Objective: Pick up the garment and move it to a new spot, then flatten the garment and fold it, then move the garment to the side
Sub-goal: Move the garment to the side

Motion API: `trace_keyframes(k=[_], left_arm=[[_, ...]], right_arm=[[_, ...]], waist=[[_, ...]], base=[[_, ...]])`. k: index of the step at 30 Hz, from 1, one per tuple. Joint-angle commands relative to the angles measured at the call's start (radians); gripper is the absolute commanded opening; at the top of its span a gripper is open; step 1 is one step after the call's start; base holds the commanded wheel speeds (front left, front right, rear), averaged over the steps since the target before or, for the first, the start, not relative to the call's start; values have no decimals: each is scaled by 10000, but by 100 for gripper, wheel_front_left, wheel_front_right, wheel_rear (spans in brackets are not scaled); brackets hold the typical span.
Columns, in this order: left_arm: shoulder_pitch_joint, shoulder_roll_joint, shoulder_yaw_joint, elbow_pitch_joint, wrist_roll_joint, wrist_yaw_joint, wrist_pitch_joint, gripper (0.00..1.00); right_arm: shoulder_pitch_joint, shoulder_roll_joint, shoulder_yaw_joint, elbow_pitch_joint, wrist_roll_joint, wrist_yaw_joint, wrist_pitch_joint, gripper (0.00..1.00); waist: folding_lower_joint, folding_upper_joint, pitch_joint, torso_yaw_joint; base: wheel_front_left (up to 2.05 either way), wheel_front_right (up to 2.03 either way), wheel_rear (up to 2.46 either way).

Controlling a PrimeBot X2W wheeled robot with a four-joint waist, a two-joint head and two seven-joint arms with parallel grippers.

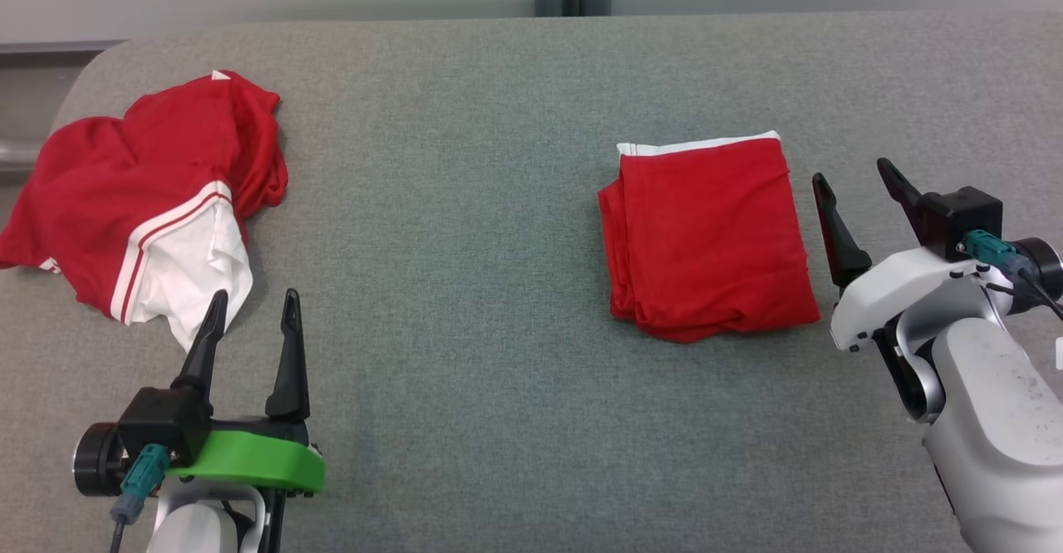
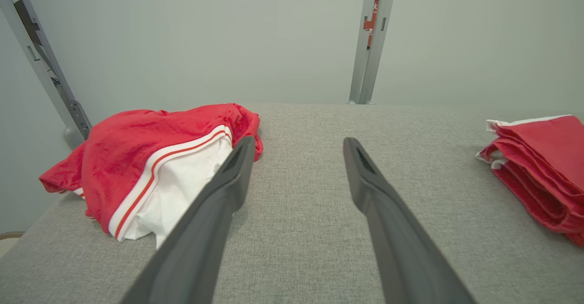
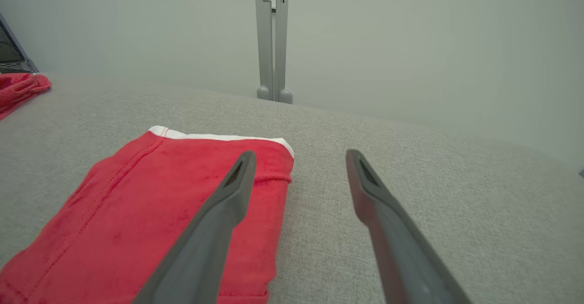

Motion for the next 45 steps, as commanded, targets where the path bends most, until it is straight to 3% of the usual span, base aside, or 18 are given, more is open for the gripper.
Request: trace_keyframes(k=[1,16,18,19,26,32,40,45], left_arm=[[-210,-4,-26,23,-16,-34,-4,100],[-853,-170,-287,216,-142,-34,-6,100],[-875,-179,-281,236,-154,-34,-6,100],[-885,-188,-280,253,-153,-34,-4,100],[-898,-231,-252,280,-185,-34,-6,100],[-1135,-250,-338,-33,-199,-34,-6,100],[-1899,-256,-486,-646,-68,-34,-6,100],[-2359,-40,-395,-1193,184,-34,-6,100]], right_arm=[[-211,-46,63,373,90,1,38,100],[-1290,335,1157,4122,1138,1,-83,100],[-1359,403,1394,4323,1381,3,-29,2],[-1450,445,1546,4347,1509,3,-111,0],[-2202,20,2305,4402,1946,1,-481,0],[-3112,-992,3217,4114,2037,0,-144,0],[-4755,-3495,4439,2892,2454,-5,679,0],[-5627,-5045,4658,2133,2919,-5,1028,0]], waist=[[0,0,355,270],[0,0,1145,586],[0,0,1161,589],[0,0,1164,589],[0,0,1099,533],[0,0,1678,367],[0,0,3536,-438],[0,0,4628,-1173]], base=[[0,0,0],[0,0,0],[0,0,0],[0,0,0],[0,0,0],[0,0,0],[0,0,0],[0,0,0]])
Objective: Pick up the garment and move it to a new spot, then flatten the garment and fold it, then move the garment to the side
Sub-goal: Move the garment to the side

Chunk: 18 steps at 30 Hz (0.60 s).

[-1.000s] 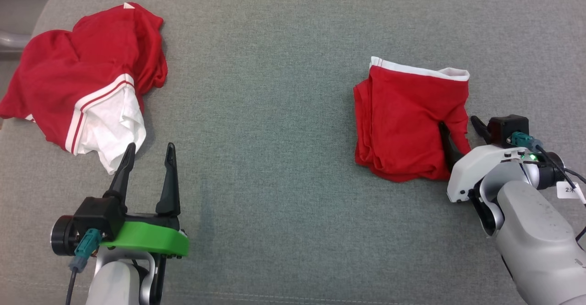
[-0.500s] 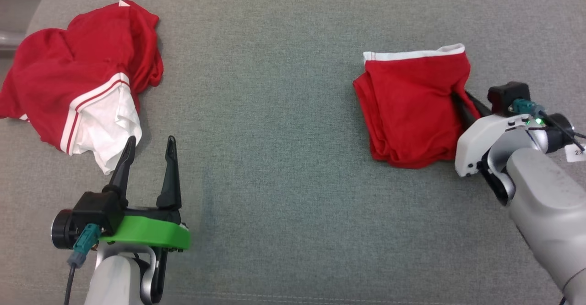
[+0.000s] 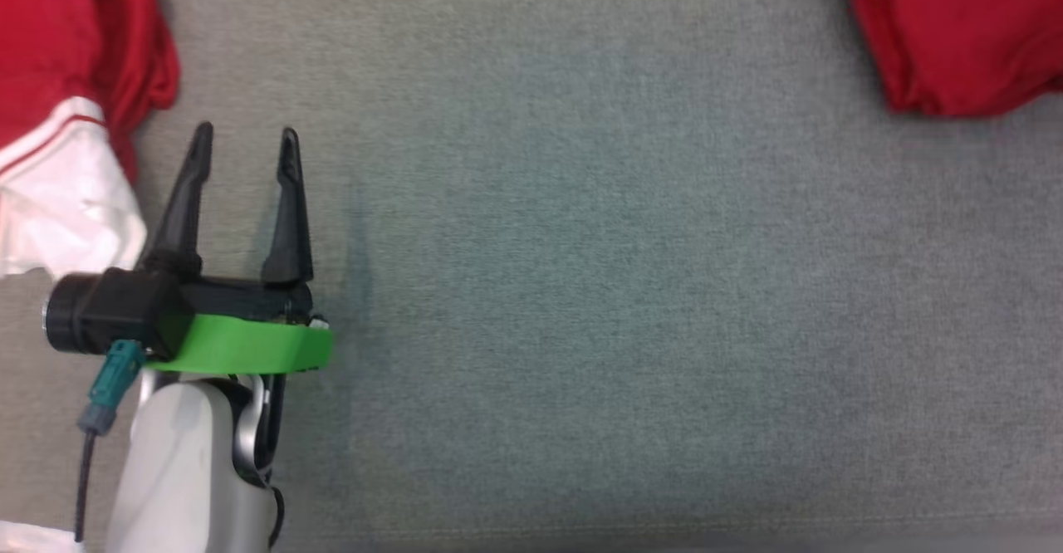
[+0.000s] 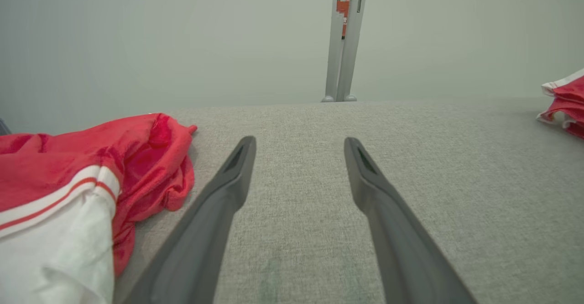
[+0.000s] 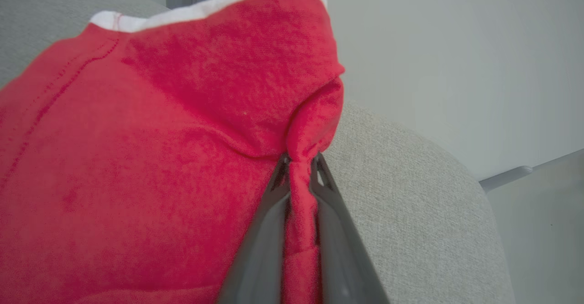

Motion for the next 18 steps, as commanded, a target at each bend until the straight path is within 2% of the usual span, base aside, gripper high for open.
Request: trace_keyframes(k=[1,4,8,12,18], left_arm=[[-293,171,13,-183,185,-34,-6,100],[-552,385,-82,-623,310,-34,-4,100],[-656,530,-121,-945,407,-34,-5,100],[-612,657,-173,-1122,435,-34,-4,100],[-477,644,-147,-1301,431,-34,1,100]], right_arm=[[-280,-293,15,-192,150,-13,76,0],[-711,-1226,-101,-526,411,-13,260,0],[-1054,-1897,-202,-679,673,-13,386,0],[-1318,-2130,-266,-597,900,-13,460,0],[-1879,-1835,-239,-64,792,-13,485,0]], waist=[[-1,-1,1419,-1133],[-1,-1,2002,-1534],[-1,-1,2241,-1781],[-1,-1,2272,-1833],[-1,-1,2285,-1687]], base=[[0,0,0],[0,0,0],[0,0,0],[0,0,0],[0,0,0]])
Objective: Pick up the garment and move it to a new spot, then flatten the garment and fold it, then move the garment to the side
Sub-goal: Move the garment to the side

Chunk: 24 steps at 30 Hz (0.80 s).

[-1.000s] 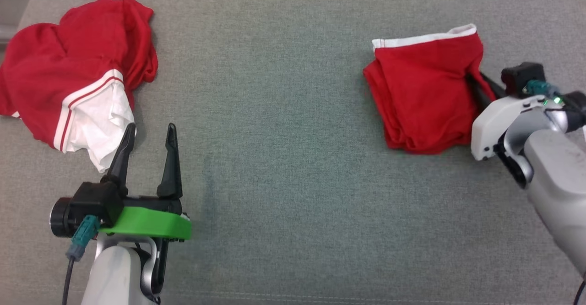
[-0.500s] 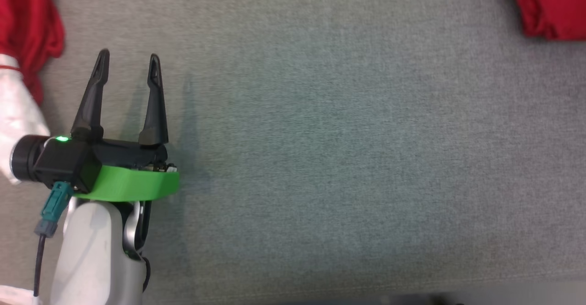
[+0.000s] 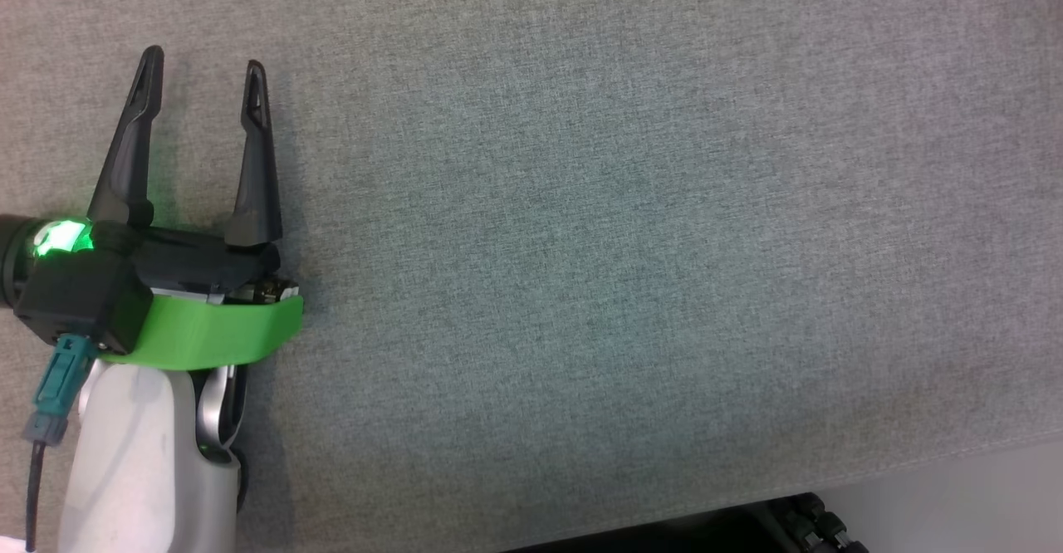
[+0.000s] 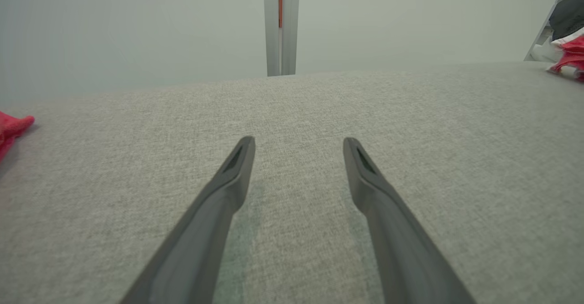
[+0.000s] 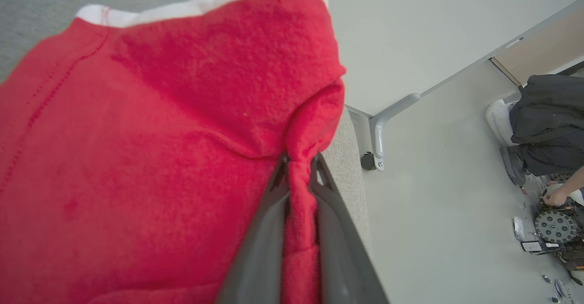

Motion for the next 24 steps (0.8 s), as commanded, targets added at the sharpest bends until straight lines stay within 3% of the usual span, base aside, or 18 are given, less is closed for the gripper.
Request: trace_keyframes(k=[1,2,3,13,24], left_arm=[[20,31,-5,131,40,-34,11,100],[29,8,-4,127,37,-29,11,100],[36,-9,-3,127,32,-28,11,100],[315,-291,151,559,-206,24,12,100],[1315,-479,833,1206,-394,32,4,100]], right_arm=[[-210,141,28,155,-134,-13,31,2],[-331,194,46,316,-264,-13,28,39],[-450,235,25,473,-368,-13,-11,100],[-594,1152,-291,1595,-963,-13,-1225,100],[1241,2605,-625,987,-506,-13,-2685,100]], waist=[[-1,-1,57,41],[-1,-1,60,85],[-1,-1,60,120],[-1,-1,-726,365],[-1,-1,-2918,431]], base=[[0,0,0],[0,0,0],[0,0,0],[0,0,0],[0,0,0]])
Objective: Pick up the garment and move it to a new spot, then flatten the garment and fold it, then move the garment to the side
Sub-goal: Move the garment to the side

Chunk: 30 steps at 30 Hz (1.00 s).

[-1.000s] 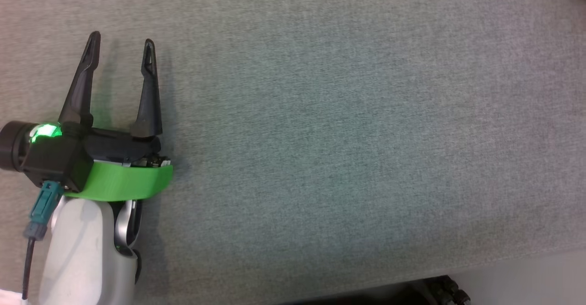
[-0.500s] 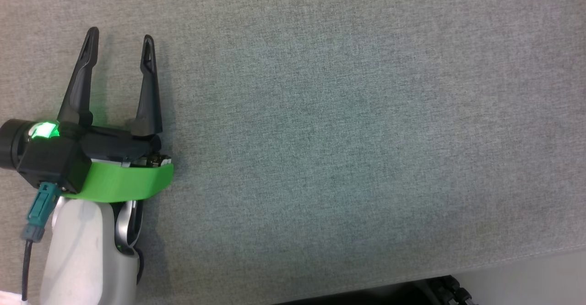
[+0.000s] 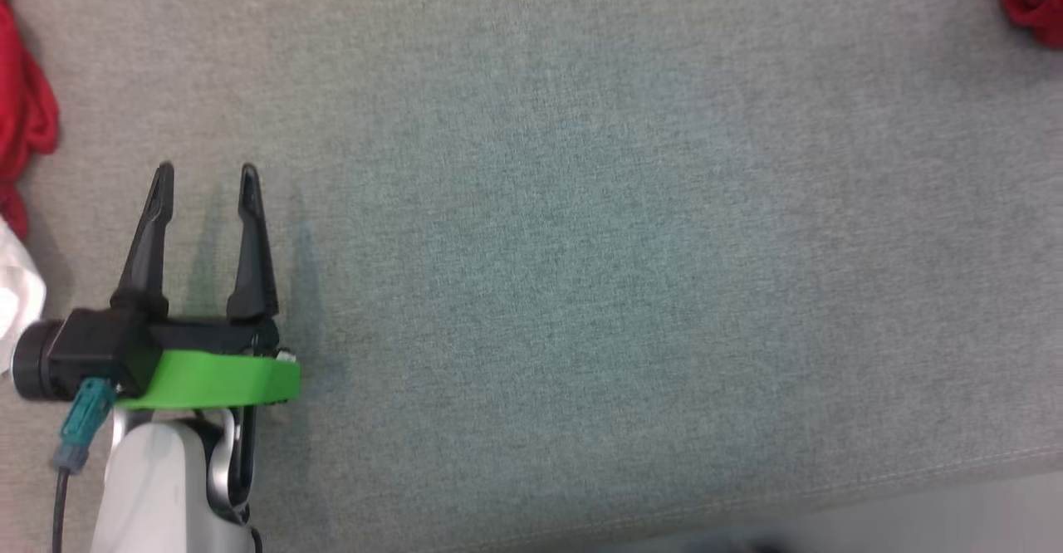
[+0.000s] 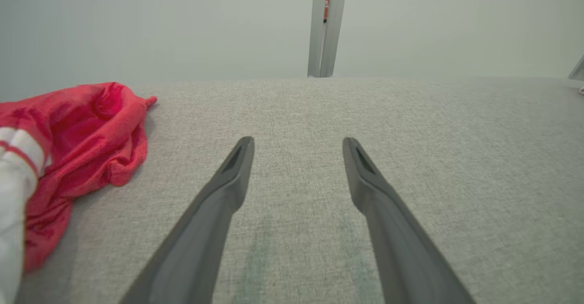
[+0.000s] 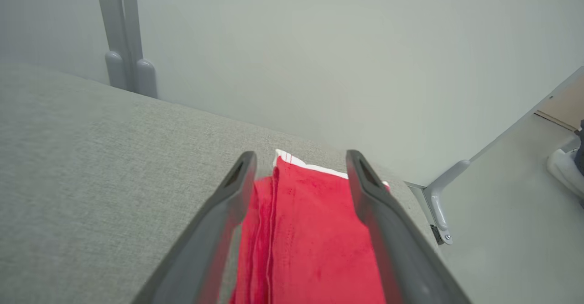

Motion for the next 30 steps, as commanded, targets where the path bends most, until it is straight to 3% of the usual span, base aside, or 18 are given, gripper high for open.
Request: trace_keyframes(k=[1,10,17,30], left_arm=[[273,-9,121,74,-91,12,-2,100],[1126,-90,490,482,-57,-7,-2,100],[1619,-135,581,852,-87,-21,-2,100],[2230,-53,597,1247,-49,-45,-2,100]], right_arm=[[461,190,-145,-183,71,-13,-103,100],[3407,1494,-1997,-2437,-754,-13,-149,100],[6154,2904,-3401,-4062,-1526,-13,-153,100],[9359,4465,-4133,-5517,-1968,-11,-154,100]], waist=[[-1,-1,-1132,57],[-1,-1,-2532,138],[-1,-1,-3517,207],[-1,-1,-4591,377]], base=[[0,0,0],[0,0,0],[0,0,0],[0,0,0]])
